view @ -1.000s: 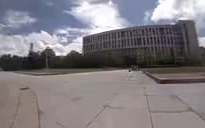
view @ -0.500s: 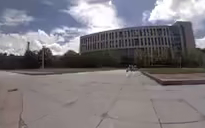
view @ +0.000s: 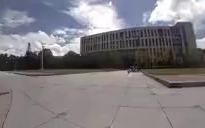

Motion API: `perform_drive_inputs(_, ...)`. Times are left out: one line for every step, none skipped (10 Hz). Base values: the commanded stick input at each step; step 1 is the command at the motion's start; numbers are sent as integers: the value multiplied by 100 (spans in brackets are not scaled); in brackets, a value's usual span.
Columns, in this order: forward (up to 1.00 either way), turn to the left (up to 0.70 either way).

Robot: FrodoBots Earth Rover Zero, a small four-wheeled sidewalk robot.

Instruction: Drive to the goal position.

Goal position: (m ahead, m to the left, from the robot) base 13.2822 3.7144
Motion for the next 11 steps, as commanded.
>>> perform_drive_inputs(70,6)
perform_drive_inputs(70,8)
perform_drive_inputs(70,9)
perform_drive_inputs(70,6)
perform_drive_inputs(70,10)
perform_drive_inputs(70,10)
perform_drive_inputs(70,11)
perform_drive_inputs(70,12)
perform_drive_inputs(70,11)
perform_drive_inputs(70,11)
perform_drive_inputs(70,11)
